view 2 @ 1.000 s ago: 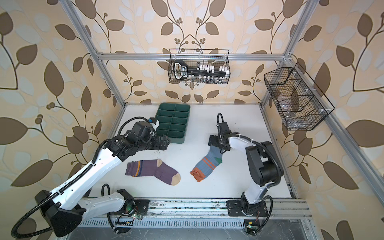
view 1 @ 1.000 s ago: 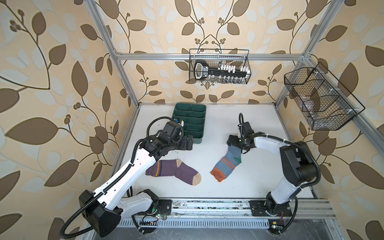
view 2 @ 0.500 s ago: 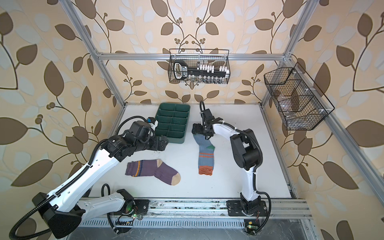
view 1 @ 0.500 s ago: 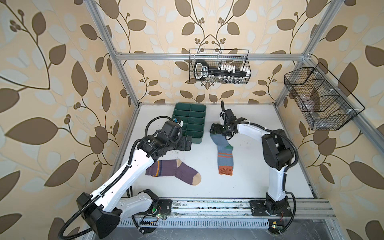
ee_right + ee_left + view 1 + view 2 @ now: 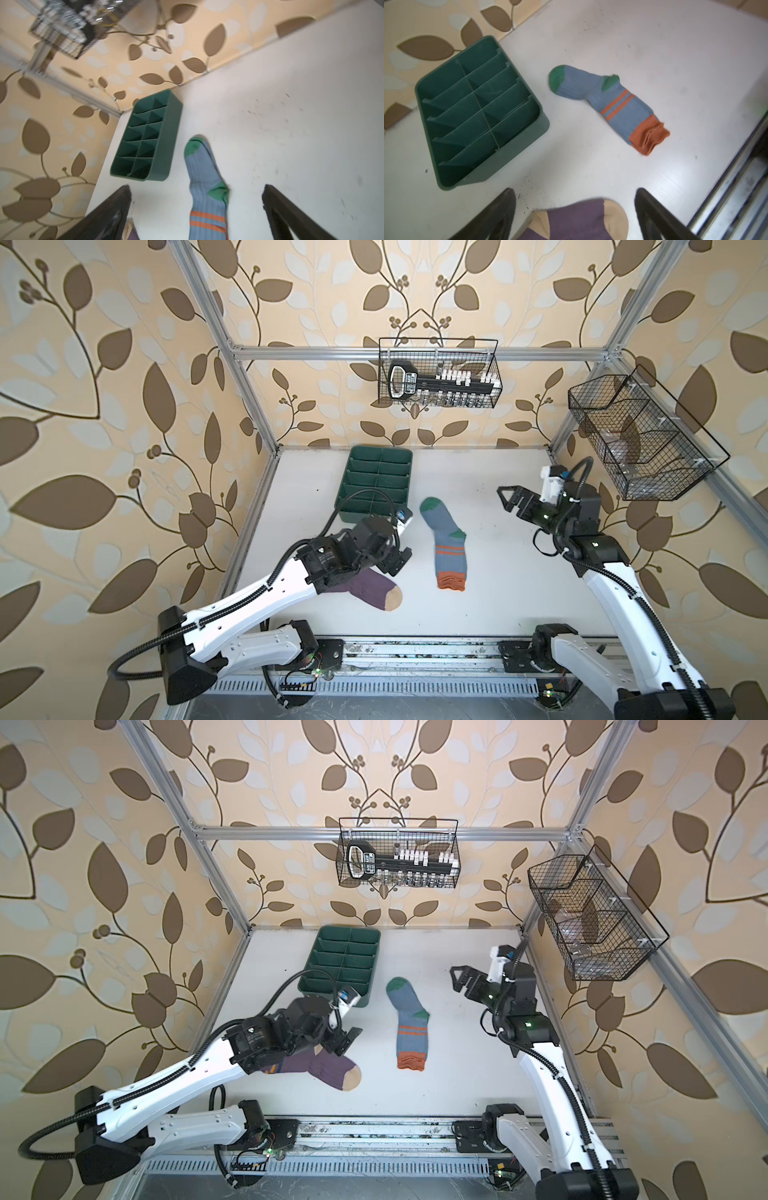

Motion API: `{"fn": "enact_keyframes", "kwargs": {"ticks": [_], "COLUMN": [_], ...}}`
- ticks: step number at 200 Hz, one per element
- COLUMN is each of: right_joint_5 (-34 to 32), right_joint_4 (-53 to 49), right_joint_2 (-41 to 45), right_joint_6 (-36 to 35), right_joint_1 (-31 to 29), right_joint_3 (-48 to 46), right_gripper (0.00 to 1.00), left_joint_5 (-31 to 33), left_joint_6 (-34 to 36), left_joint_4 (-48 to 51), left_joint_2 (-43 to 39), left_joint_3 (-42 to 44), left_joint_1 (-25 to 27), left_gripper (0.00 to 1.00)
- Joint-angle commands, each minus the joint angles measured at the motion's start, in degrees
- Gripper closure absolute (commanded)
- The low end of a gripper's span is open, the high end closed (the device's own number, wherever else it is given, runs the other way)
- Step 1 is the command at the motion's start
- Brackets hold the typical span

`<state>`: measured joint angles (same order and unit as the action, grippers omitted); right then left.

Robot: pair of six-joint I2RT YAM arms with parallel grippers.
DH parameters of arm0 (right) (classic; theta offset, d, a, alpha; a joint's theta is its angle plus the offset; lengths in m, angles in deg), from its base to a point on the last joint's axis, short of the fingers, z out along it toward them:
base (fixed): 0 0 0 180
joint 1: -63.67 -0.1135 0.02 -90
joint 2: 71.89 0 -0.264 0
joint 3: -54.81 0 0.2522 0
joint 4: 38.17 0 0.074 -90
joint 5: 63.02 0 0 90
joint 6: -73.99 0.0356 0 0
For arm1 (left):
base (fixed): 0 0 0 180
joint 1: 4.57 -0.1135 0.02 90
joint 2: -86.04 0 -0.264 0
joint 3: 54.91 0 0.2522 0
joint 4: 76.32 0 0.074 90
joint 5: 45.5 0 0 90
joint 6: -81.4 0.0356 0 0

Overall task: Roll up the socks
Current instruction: 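Grasp the blue sock's orange cuff with the left gripper while the right gripper withdraws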

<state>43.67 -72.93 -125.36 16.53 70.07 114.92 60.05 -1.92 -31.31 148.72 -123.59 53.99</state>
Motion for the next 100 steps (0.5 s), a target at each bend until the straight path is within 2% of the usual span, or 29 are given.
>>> {"fn": "enact_keyframes", "kwargs": {"ticks": [1, 31, 53, 64, 87, 100], "right_joint_5": [7.26, 8.98, 7.91, 7.90, 7.66, 7.53], "right_joint_4": [-4.54, -0.29, -1.59, -1.94, -1.78, -1.38], "right_joint_2": [0.90, 2.32, 1.52, 1.18, 0.81, 0.42], "right_joint_6": [5.83, 8.33, 7.06, 6.67, 6.28, 6.31], "right_joint_1": [8.36, 9.78, 9.95, 10.04, 10.03, 10.04], "right_joint_3": [-6.19, -10.66, -9.93, -9.46, -8.65, -8.53], "right_gripper": [0.02, 0.04, 0.04, 0.04, 0.03, 0.04], "left_joint_5": [8.36, 7.26, 2.94, 3.16, 6.88, 5.76], "left_joint_6": [10.29, 8.26, 6.41, 5.97, 8.27, 7.98], "left_joint_4": [-6.32, -9.44, -15.38, -16.45, -11.09, -10.19], "left_joint_2": [4.55, 11.25, 13.59, 15.80, 26.09, 29.75], "left_joint_3": [1.84, 0.73, 2.25, 2.17, -4.22, -6.24], "left_joint_1": [6.43, 10.77, 11.57, 11.63, 11.66, 11.98], "left_gripper": [0.02, 0.01, 0.01, 0.01, 0.19, 0.22]}}
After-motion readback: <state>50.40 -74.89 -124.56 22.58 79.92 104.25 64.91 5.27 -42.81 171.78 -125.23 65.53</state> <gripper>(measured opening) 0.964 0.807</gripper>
